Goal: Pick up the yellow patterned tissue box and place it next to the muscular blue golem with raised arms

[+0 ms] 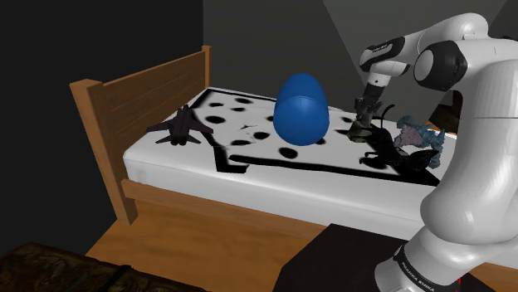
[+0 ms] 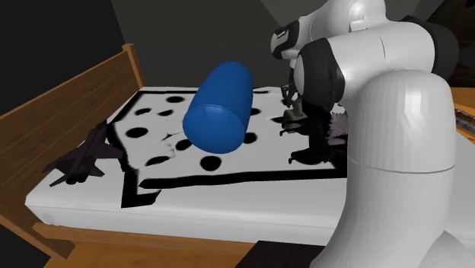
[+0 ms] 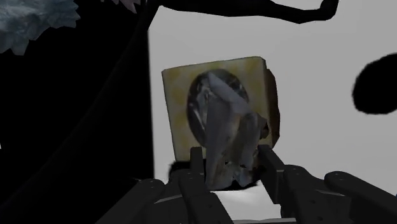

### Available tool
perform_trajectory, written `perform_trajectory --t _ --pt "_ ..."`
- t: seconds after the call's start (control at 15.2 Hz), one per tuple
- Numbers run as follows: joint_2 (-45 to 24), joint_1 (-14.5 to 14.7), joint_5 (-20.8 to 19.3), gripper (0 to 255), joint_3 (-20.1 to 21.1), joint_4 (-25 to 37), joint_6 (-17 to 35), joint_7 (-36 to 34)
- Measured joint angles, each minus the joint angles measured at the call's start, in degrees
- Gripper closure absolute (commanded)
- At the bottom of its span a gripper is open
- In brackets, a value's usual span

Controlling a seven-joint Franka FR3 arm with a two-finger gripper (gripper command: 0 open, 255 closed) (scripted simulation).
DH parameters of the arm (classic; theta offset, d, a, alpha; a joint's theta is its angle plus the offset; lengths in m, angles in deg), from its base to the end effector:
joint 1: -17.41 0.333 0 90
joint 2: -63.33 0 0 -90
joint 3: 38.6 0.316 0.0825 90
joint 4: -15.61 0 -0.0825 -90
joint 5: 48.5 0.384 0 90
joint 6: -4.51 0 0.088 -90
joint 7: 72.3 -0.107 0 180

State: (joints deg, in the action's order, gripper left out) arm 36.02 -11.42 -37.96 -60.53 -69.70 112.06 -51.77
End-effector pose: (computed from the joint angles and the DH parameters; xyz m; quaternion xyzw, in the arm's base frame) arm 0.4715 -0.4923 0.4081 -0.9616 0.2732 0.0213 0.0156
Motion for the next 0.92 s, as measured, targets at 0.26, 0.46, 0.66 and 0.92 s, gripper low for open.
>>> perform_trajectory --t 0.26,0.46,0.66,0.92 --pt "-2.1 0.2 -0.3 255 0.9 0.4 6.0 -1.0" --pt "-3.7 -1.0 -0.2 0 1.1 1.0 -2.6 -0.2" --pt "-4.6 -1.4 -0.1 0 1.3 2.2 -5.9 -0.1" --pt "-3.0 -1.0 -0.7 0 1.0 3.1 -8.8 -0.6"
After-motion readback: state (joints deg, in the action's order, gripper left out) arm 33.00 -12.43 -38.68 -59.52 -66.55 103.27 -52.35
